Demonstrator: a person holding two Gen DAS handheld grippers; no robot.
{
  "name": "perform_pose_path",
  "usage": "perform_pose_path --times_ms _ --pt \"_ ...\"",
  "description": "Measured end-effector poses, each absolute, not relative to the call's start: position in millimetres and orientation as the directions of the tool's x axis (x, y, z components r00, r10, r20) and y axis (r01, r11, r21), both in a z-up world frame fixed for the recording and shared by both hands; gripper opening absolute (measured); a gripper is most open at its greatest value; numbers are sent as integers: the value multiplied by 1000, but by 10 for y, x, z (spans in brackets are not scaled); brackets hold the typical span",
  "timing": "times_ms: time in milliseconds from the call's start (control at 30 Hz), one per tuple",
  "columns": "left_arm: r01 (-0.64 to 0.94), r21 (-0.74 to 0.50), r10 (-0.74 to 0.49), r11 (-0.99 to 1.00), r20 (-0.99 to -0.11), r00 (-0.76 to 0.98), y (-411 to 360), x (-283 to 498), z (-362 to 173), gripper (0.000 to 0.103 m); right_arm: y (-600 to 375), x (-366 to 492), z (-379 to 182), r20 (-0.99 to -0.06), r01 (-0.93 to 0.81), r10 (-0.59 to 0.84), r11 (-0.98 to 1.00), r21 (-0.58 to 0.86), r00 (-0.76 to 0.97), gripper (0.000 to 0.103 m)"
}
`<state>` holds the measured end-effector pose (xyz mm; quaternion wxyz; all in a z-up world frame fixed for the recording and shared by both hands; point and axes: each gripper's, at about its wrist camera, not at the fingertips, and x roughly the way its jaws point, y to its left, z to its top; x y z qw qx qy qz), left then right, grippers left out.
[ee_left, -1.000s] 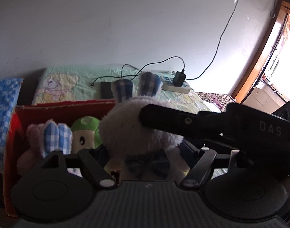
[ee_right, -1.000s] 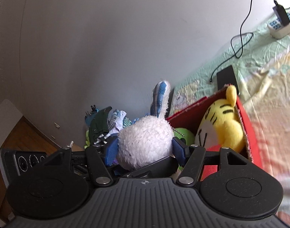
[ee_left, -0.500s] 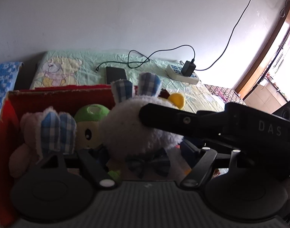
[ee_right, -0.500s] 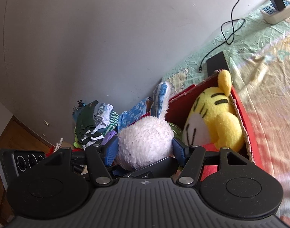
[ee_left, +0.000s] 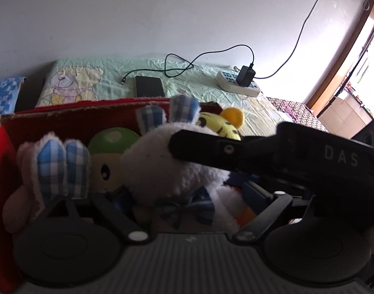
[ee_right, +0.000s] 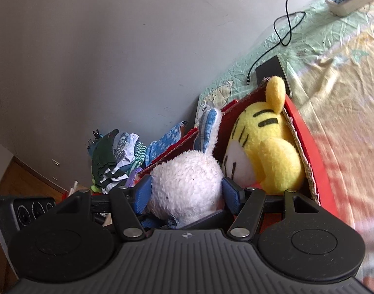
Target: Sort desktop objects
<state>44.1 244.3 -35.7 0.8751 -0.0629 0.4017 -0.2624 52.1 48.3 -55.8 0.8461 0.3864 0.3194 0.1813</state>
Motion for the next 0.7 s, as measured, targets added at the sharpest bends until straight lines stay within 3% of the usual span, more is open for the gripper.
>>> perform_pose_path --times_ms 700 --pt "425 -328 -526 844 -664 531 2470 436 -354 98 469 491 -555 -387 -70 544 640 765 744 66"
